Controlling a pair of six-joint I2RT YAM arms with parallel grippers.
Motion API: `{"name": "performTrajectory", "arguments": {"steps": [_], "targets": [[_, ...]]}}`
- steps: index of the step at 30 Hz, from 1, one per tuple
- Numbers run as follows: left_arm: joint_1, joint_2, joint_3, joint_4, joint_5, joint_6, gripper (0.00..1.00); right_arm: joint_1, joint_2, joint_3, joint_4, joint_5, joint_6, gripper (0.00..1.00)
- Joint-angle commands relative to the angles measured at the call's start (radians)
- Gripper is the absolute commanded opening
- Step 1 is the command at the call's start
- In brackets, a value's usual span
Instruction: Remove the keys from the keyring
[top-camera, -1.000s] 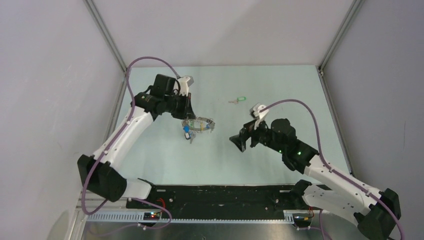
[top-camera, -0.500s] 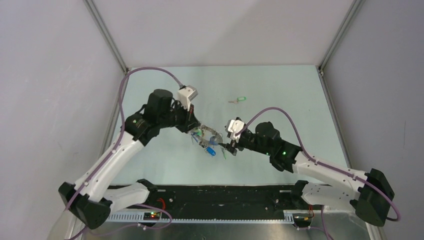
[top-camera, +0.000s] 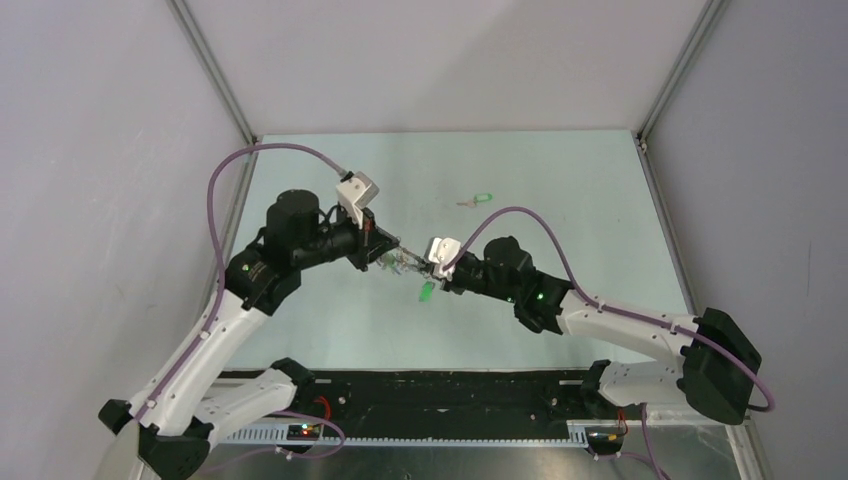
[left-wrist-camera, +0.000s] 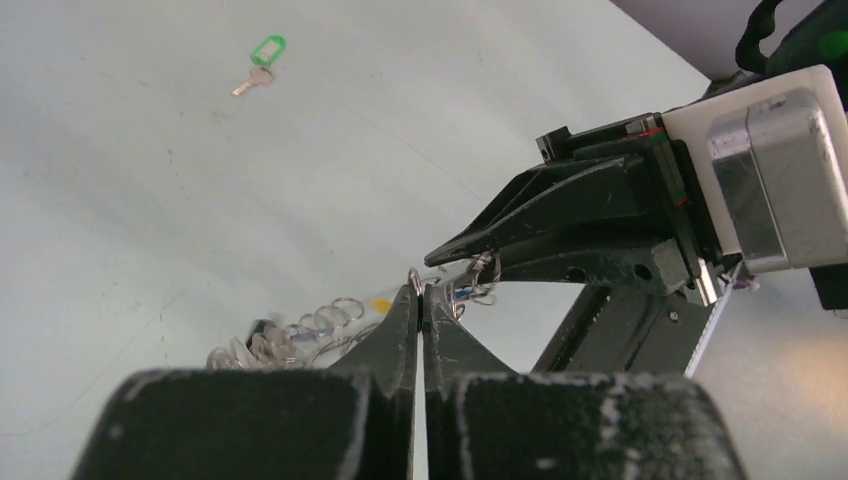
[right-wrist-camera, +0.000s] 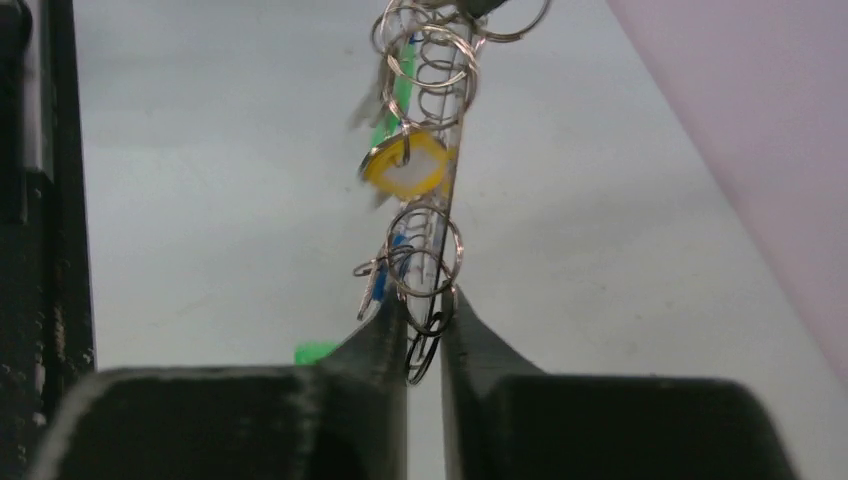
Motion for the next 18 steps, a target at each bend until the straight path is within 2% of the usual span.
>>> {"name": "performTrajectory", "arguments": {"steps": [1, 2, 4, 5, 6, 7, 9, 12, 18], "targets": [[0.001, -0.058, -0.013, 0.120, 0.010, -0.013, 0.00, 0.023, 0.008, 0.058, 0.094, 0.056, -0.010, 0.01], [0.001, -0.065, -0.018, 0.125, -0.010, -0.022, 0.00, 0.028, 0.004, 0.058, 0.079, 0.071, -0.023, 0.00], [0.005, -0.073, -0.023, 0.128, -0.030, -0.036, 0.10, 0.032, -0.032, 0.059, 0.056, 0.110, -0.059, 0.00], [0.009, -0.079, -0.025, 0.130, -0.038, -0.041, 0.29, 0.033, -0.042, 0.059, 0.051, 0.136, -0.073, 0.00], [0.013, -0.092, -0.033, 0.141, -0.046, -0.056, 0.42, 0.033, -0.065, 0.059, 0.047, 0.149, -0.104, 0.00], [0.024, -0.103, -0.045, 0.150, -0.041, -0.066, 0.63, 0.033, -0.076, 0.059, 0.049, 0.168, -0.121, 0.00], [0.053, -0.142, -0.071, 0.189, -0.026, -0.102, 0.82, 0.034, -0.102, 0.059, 0.074, 0.189, -0.188, 0.00], [0.106, -0.215, -0.104, 0.261, -0.001, -0.169, 0.94, 0.033, -0.139, 0.061, 0.127, 0.216, -0.325, 0.00], [0.154, -0.290, -0.154, 0.277, -0.042, -0.236, 0.97, 0.022, -0.186, 0.113, 0.130, 0.244, -0.446, 0.00]]}}
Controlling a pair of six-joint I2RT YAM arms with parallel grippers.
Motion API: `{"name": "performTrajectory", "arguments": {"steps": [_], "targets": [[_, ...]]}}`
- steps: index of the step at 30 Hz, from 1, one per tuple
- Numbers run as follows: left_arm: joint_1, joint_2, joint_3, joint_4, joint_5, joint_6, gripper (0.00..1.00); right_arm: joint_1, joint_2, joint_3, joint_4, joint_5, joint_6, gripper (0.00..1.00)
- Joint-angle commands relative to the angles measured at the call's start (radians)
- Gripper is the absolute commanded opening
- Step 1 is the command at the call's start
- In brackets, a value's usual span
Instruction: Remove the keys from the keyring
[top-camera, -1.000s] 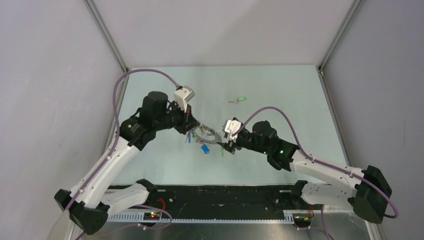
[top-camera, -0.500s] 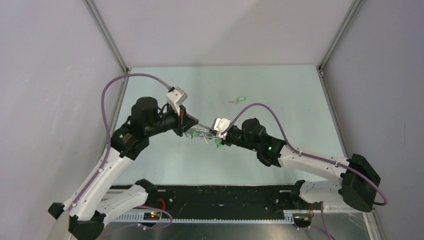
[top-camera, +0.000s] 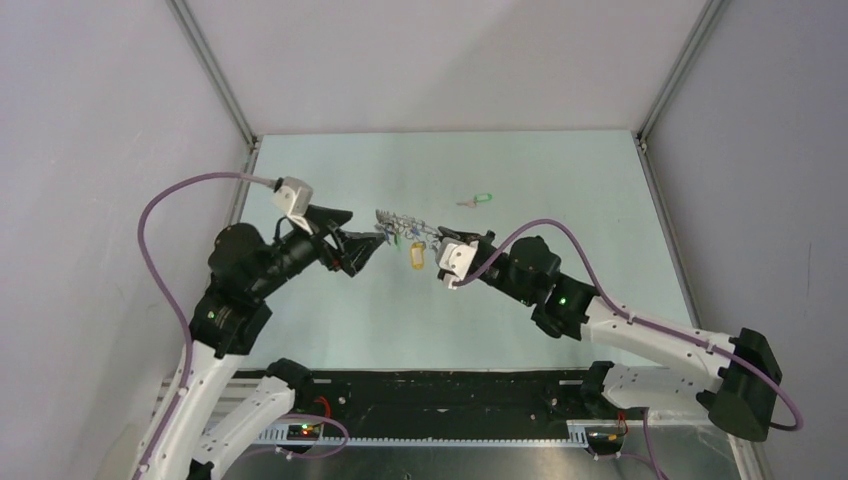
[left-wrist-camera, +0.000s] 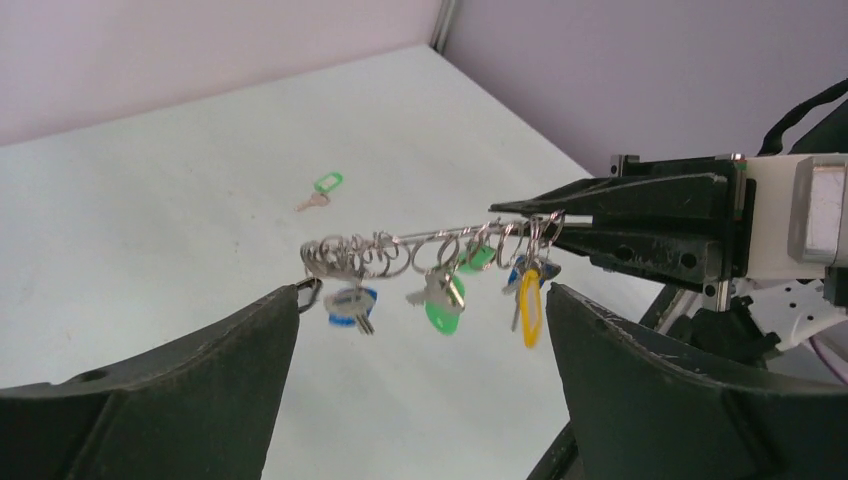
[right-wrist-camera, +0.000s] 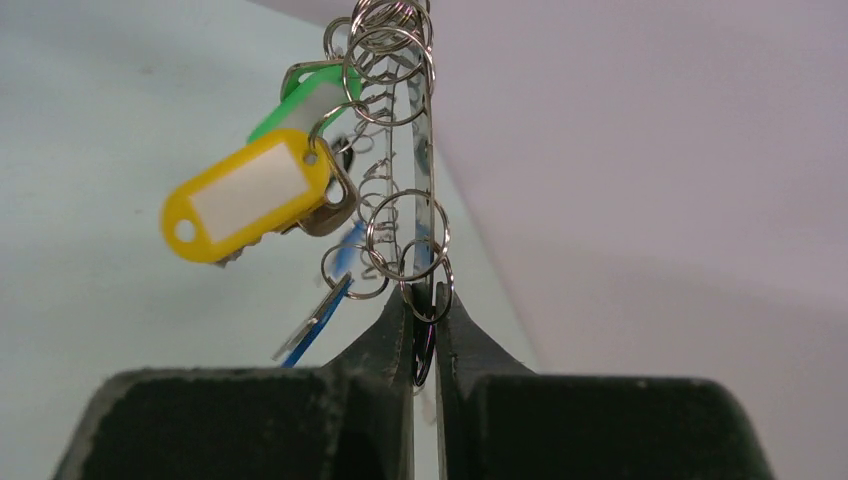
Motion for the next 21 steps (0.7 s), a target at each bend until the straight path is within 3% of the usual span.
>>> {"name": "performTrajectory", "arguments": {"steps": [1, 6, 11, 14, 16, 21], "targets": [[0.022, -0.050, -0.035, 0.069, -0.063, -0.089, 0.97, -0.008, -0.063, 0.088, 0.115, 0.036, -0.154, 0.00], [0.108, -0.083, -0.039, 0.043, -0.106, -0.138, 0.97, -0.010, -0.124, 0.098, 0.097, 0.047, -0.221, 0.00], [0.125, -0.047, -0.025, 0.047, 0.040, -0.122, 0.94, -0.016, -0.183, 0.101, 0.075, 0.049, -0.263, 0.00], [0.123, -0.024, -0.026, 0.057, 0.163, -0.091, 0.83, -0.021, -0.202, 0.105, 0.054, 0.044, -0.260, 0.00], [0.124, -0.017, -0.034, 0.068, 0.203, -0.076, 0.78, -0.025, -0.211, 0.106, 0.047, 0.039, -0.249, 0.00], [0.108, -0.034, -0.128, 0.192, 0.199, -0.091, 0.78, -0.050, -0.222, 0.128, 0.057, 0.015, -0.158, 0.00]]}}
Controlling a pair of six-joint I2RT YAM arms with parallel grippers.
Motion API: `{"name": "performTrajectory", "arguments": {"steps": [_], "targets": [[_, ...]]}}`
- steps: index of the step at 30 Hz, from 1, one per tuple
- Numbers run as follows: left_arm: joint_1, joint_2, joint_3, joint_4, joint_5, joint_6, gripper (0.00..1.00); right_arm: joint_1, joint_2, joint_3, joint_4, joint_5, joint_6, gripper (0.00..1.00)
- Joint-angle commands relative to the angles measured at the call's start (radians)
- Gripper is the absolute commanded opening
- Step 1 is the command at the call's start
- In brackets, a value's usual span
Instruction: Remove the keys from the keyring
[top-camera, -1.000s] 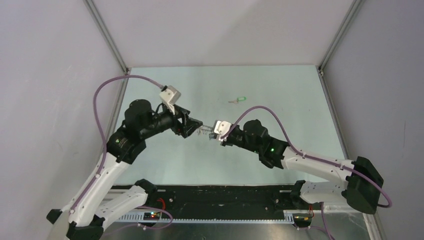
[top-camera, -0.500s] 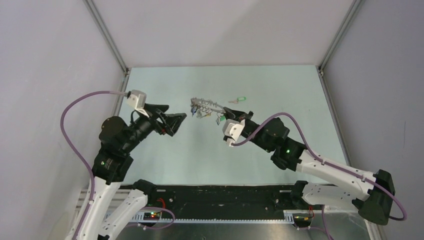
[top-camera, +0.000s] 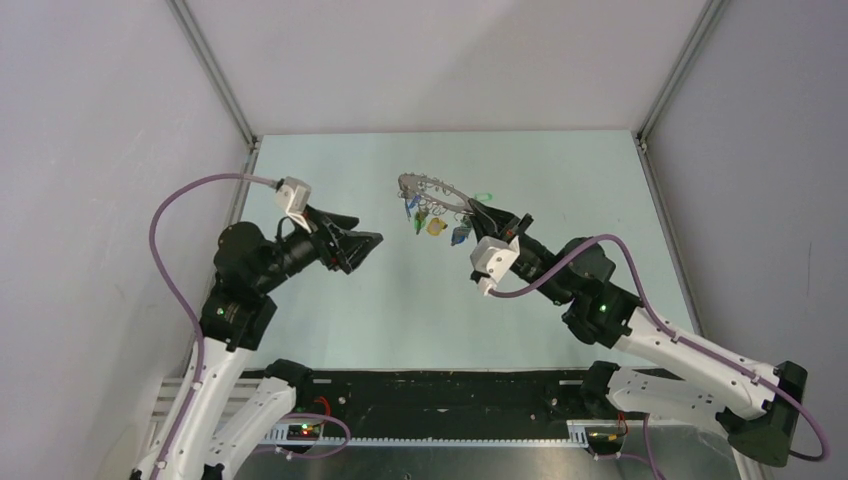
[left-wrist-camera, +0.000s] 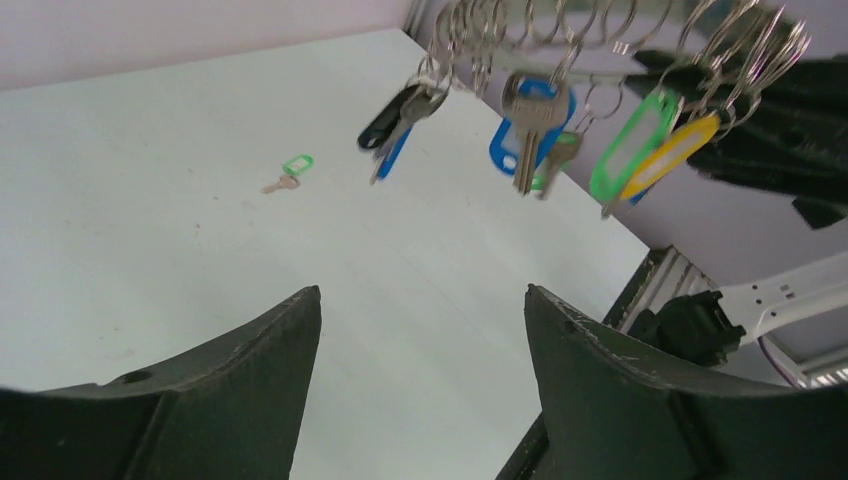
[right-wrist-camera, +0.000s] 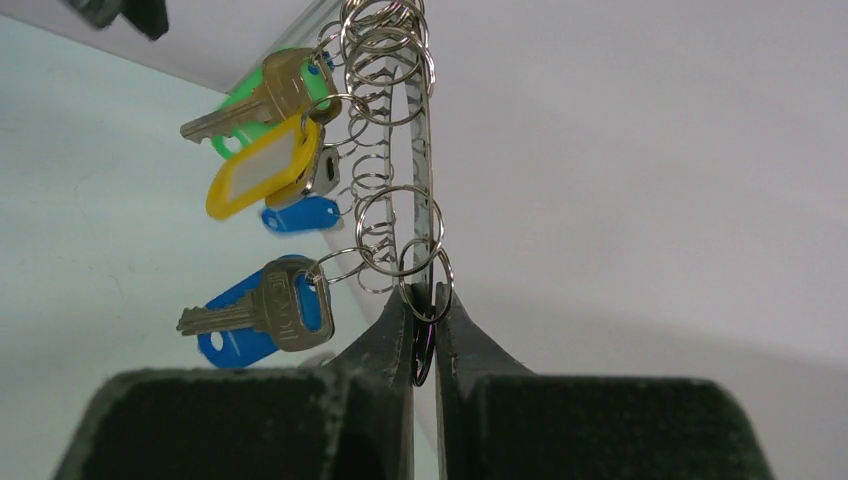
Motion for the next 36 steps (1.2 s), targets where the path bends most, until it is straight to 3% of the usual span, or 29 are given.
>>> {"name": "performTrajectory", "arguments": {"steps": [1, 5, 13, 24, 36], "targets": [[-0.019, -0.021, -0.100, 0.182, 0.045, 0.007, 0.78, -0.027, -0.030, 0.076, 0.068, -0.043, 0.078, 0.00], [-0.050, -0.045, -0.193, 0.354, -0.018, 0.037, 0.80, -0.057, -0.058, 0.087, 0.068, -0.139, 0.141, 0.00], [-0.092, 0.006, -0.156, 0.394, 0.031, 0.217, 0.78, -0.094, -0.094, 0.113, 0.074, -0.285, 0.262, 0.00], [-0.140, 0.041, -0.132, 0.483, 0.068, 0.224, 0.77, -0.107, -0.107, 0.131, 0.088, -0.412, 0.341, 0.00], [-0.152, 0.003, -0.145, 0.533, 0.110, 0.236, 0.76, -0.111, -0.082, 0.131, 0.068, -0.423, 0.350, 0.00]]}}
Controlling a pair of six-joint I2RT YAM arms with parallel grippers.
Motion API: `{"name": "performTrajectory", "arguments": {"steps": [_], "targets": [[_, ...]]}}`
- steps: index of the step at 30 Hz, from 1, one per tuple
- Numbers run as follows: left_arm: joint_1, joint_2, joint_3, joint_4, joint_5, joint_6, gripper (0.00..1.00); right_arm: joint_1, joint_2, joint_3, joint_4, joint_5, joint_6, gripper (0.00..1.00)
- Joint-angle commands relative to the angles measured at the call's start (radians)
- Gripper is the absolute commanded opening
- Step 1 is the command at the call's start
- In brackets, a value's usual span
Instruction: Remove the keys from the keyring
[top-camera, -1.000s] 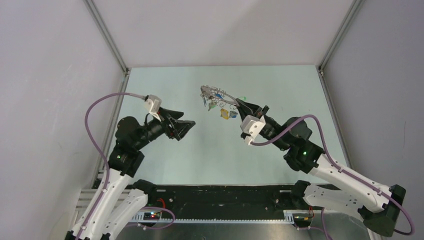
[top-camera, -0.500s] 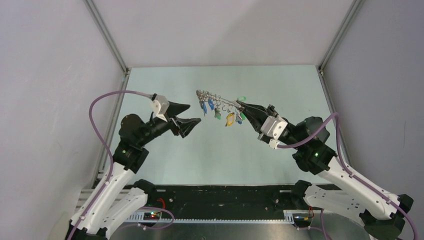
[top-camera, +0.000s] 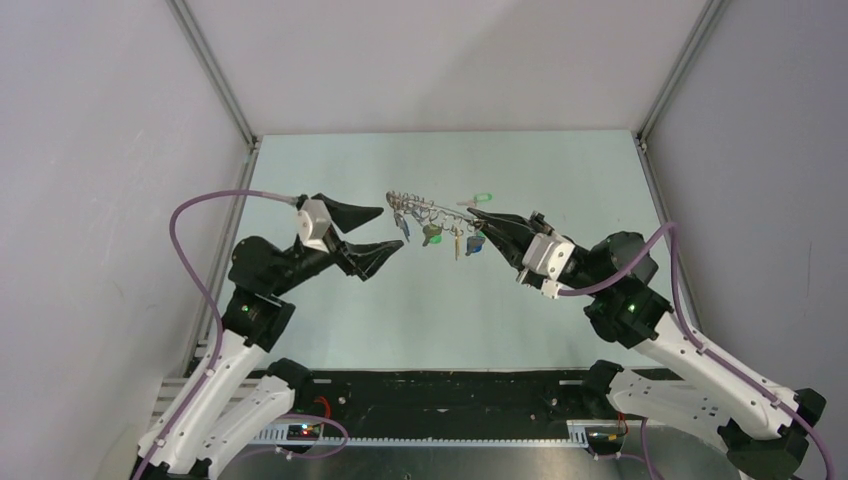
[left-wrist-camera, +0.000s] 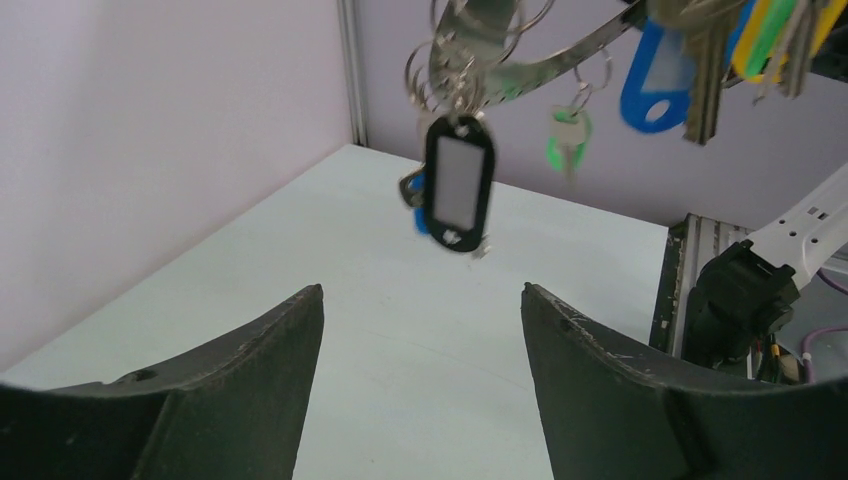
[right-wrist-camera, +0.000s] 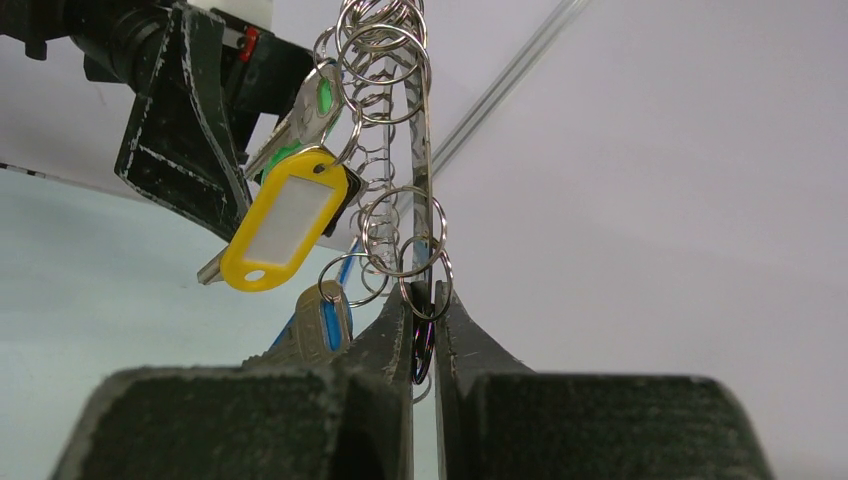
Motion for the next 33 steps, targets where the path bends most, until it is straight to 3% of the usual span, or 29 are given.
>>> {"name": "performTrajectory", "arguments": {"steps": [1, 9, 18, 23, 33], "targets": [[-0.006, -0.015, 0.033, 0.072, 0.025, 0.029, 0.76, -0.005, 0.000, 0.051, 0.073, -0.018, 0.023, 0.00], [-0.009, -0.001, 0.051, 0.101, 0.028, 0.025, 0.74, -0.004, 0.015, 0.051, 0.057, -0.031, 0.032, 0.00], [-0.009, 0.026, 0.076, 0.114, -0.001, 0.021, 0.56, -0.001, 0.026, 0.051, 0.037, -0.039, 0.037, 0.00], [-0.009, 0.028, 0.070, 0.116, -0.009, 0.023, 0.60, -0.001, 0.027, 0.051, 0.028, -0.037, 0.038, 0.00], [-0.009, -0.015, 0.023, 0.107, -0.078, 0.025, 0.02, -0.007, 0.024, 0.051, 0.004, -0.010, 0.027, 0.00]]}}
